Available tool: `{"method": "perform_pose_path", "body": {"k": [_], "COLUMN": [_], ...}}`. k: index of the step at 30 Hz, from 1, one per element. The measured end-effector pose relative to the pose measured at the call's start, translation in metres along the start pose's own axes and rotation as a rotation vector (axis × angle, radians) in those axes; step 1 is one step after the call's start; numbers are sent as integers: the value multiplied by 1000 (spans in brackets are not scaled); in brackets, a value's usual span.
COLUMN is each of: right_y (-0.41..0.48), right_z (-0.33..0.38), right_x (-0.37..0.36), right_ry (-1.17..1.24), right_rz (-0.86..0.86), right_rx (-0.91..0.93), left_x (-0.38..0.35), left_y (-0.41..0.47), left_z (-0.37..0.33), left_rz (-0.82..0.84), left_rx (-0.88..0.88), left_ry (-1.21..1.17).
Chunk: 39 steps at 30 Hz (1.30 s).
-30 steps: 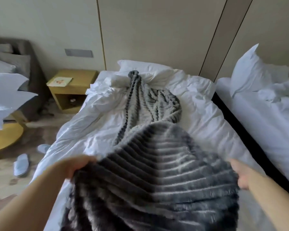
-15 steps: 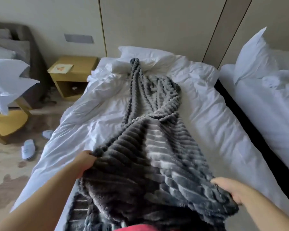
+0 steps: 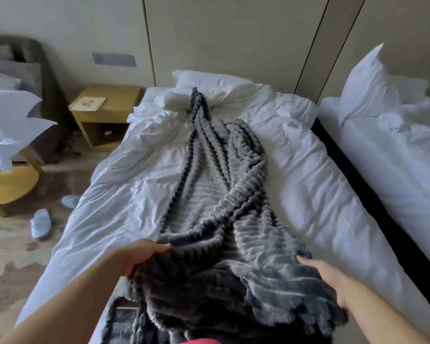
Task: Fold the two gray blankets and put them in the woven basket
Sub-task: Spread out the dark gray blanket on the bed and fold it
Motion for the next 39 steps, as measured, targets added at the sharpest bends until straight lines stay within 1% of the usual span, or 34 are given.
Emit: {"method": "perform_pose_path", "body": {"k": [1, 2, 3, 4, 5, 6, 7, 8, 9, 11, 12, 14, 15, 16, 17, 18, 20, 21, 22, 24, 26, 27, 29, 30, 32, 35, 39], "right_y": [-13, -28, -40, -60, -80, -106, -124, -138, -140, -114, -95, -44, -22, -3, 16, 35, 58, 63, 64, 58, 56, 56, 53, 52, 53, 58, 70], "right_z": [22, 50, 86, 125, 159, 186, 204, 211, 212, 199, 186, 142, 112, 82, 50, 15, -55, -85, -107, -126, -129, -130, -127, -124, -119, -108, -85], "right_x": [2, 9, 23, 40, 60, 78, 93, 99, 102, 103, 98, 89, 81, 71, 60, 47, 23, 15, 10, 2, -1, 1, 4, 5, 6, 9, 9], "right_ry": [-85, -115, -29, 159, 361, 537, 668, 714, 721, 640, 559, 331, 163, -27, -224, -414, -728, -813, -845, -726, -476, -391, -319, -247, -174, -231, -374], "right_rz": [-17, -49, -91, -120, -127, -97, -56, -47, -68, -185, -274, -457, -531, -562, -539, -468, -243, -155, -107, -128, -232, -267, -291, -317, -358, -423, -458], "right_rx": [25, 98, 221, 391, 557, 717, 833, 882, 917, 916, 877, 668, 547, 451, 361, 256, 26, -67, -138, -189, -228, -244, -266, -266, -230, -198, -155], "left_x": [8, 20, 33, 48, 63, 78, 89, 96, 98, 95, 91, 81, 77, 72, 67, 60, 42, 34, 29, 22, 22, 22, 20, 20, 22, 21, 14], "left_y": [-7, -12, -16, -24, -34, -43, -52, -55, -53, -30, -15, 16, 30, 41, 51, 61, 72, 73, 71, 66, 60, 59, 56, 56, 57, 63, 79], "left_z": [-23, -50, -80, -110, -134, -153, -166, -171, -169, -146, -128, -81, -54, -28, -1, 26, 81, 108, 130, 164, 180, 184, 183, 179, 170, 153, 132], "left_rz": [-57, -138, -220, -288, -315, -320, -312, -308, -319, -404, -458, -554, -591, -618, -626, -597, -420, -324, -242, -120, -142, -159, -180, -201, -258, -334, -300], "left_rx": [-87, -211, -349, -516, -660, -778, -863, -917, -929, -836, -773, -611, -523, -441, -359, -273, -79, 11, 57, 76, 99, 121, 163, 168, 154, 142, 164], "left_ry": [82, 102, 52, -107, -337, -500, -638, -675, -645, -481, -391, -235, -172, -77, 59, 224, 615, 774, 872, 890, 817, 757, 624, 585, 561, 591, 619]}}
Point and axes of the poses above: each hand's wrist, its own y-axis towards the middle knuckle, its own x-axis out of the back of the hand, z = x × y, the point moved 5 cm from there along y, towards the middle knuckle, and after that the axes turned 5 degrees about -x, right-handed, at the moved point
